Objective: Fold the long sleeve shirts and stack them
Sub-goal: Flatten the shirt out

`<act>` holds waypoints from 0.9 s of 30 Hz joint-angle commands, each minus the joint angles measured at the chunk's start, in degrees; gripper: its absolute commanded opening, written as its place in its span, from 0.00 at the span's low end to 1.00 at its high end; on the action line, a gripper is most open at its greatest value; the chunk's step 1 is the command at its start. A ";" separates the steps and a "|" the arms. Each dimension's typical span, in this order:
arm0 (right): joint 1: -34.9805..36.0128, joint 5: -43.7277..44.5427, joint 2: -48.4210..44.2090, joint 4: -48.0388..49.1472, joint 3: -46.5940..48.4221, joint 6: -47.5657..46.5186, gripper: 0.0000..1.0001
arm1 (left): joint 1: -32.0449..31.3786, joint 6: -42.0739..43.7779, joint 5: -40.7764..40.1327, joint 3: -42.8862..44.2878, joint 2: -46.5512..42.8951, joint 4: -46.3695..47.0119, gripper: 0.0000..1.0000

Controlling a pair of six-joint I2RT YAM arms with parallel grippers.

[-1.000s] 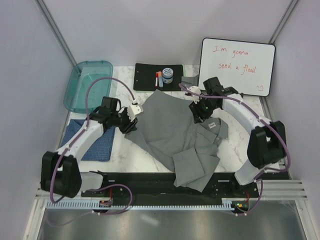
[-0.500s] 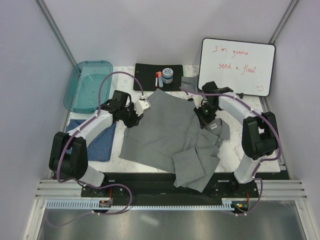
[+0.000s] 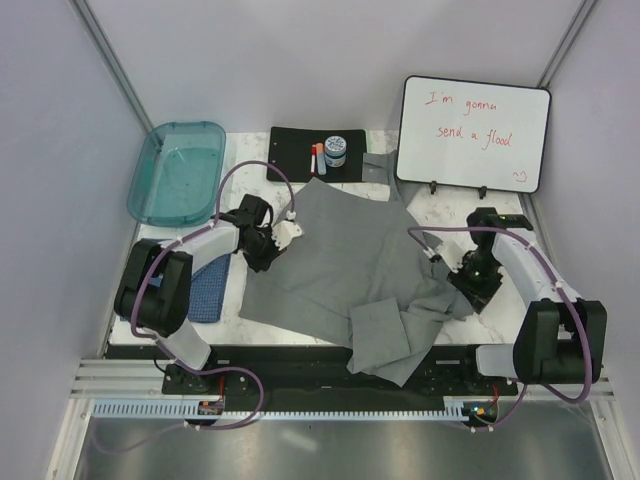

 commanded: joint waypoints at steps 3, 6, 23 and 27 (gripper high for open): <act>-11.40 9.24 0.74 -6.96 4.72 -14.66 0.52 | -0.03 -1.10 -6.88 -8.10 -5.83 -10.86 0.02; -14.15 2.32 6.62 -8.63 17.09 -12.48 0.59 | -0.03 -1.80 -6.10 -8.73 -7.76 -17.36 0.02; 4.46 -15.47 25.98 -10.04 37.81 -0.24 0.66 | -0.03 -10.15 3.76 16.15 3.21 -12.64 0.38; 8.87 -11.35 18.60 -11.09 25.94 -6.31 0.71 | 0.15 -10.94 2.27 11.86 5.15 -10.26 0.43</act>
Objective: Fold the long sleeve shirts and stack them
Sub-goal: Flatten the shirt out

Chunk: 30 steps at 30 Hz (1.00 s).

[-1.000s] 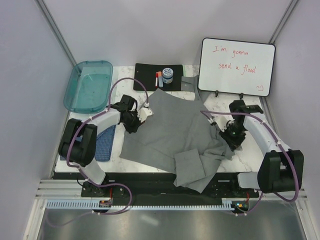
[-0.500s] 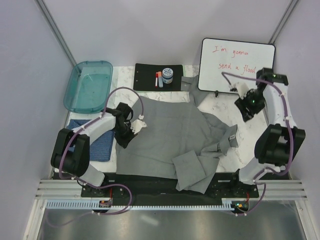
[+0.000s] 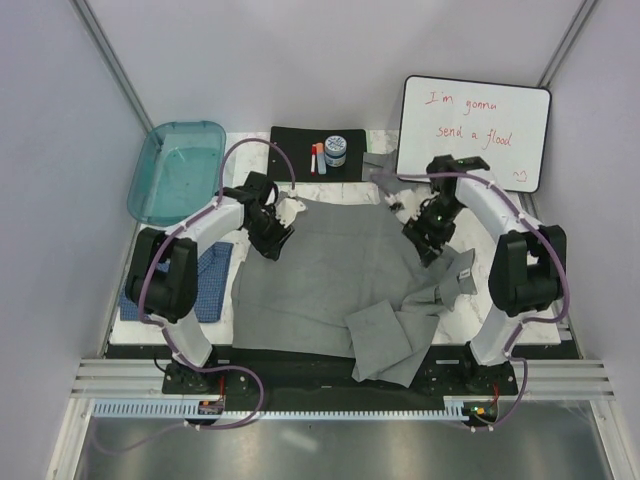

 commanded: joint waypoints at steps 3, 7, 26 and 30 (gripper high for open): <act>5.19 7.50 -13.58 -6.29 -17.89 -7.94 0.70 | 1.09 -3.32 -0.80 -5.96 1.48 2.15 0.42; 5.28 18.64 -17.54 1.80 -30.19 -8.99 0.63 | 2.67 -2.26 -2.55 -10.00 0.60 2.94 0.37; -1.48 26.41 -16.40 19.51 -26.08 -6.62 0.42 | 9.36 -4.91 8.19 6.95 1.86 4.10 0.30; -6.92 21.06 -20.43 8.08 -24.70 -11.45 0.71 | 5.51 2.47 21.77 2.49 -12.11 0.31 0.60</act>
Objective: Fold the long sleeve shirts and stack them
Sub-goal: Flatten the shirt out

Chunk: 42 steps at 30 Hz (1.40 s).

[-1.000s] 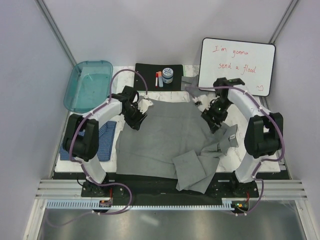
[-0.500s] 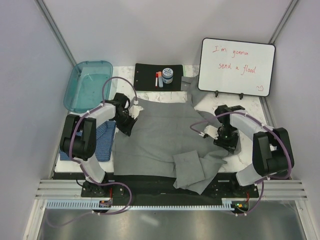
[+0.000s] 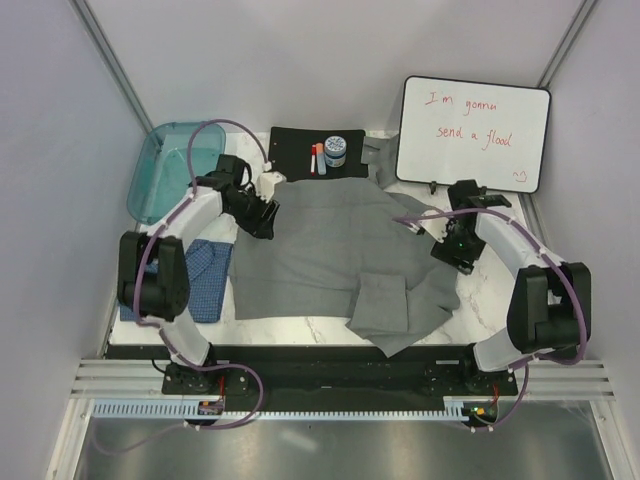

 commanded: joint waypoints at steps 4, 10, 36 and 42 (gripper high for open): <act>-11.59 -14.70 -4.95 -22.62 9.62 -7.78 0.73 | -21.79 9.42 14.52 -11.04 -27.62 -1.53 0.73; -11.08 -28.26 1.01 -24.75 17.80 4.33 0.67 | -43.71 -0.26 1.17 -17.49 -26.34 15.26 0.78; -4.13 -29.07 10.51 -2.17 3.83 21.66 0.46 | -62.29 5.72 -7.31 -10.63 -21.48 10.73 0.02; -4.22 -28.37 10.78 -2.60 5.15 22.27 0.45 | -62.29 4.84 -2.83 -10.27 -26.92 6.75 0.02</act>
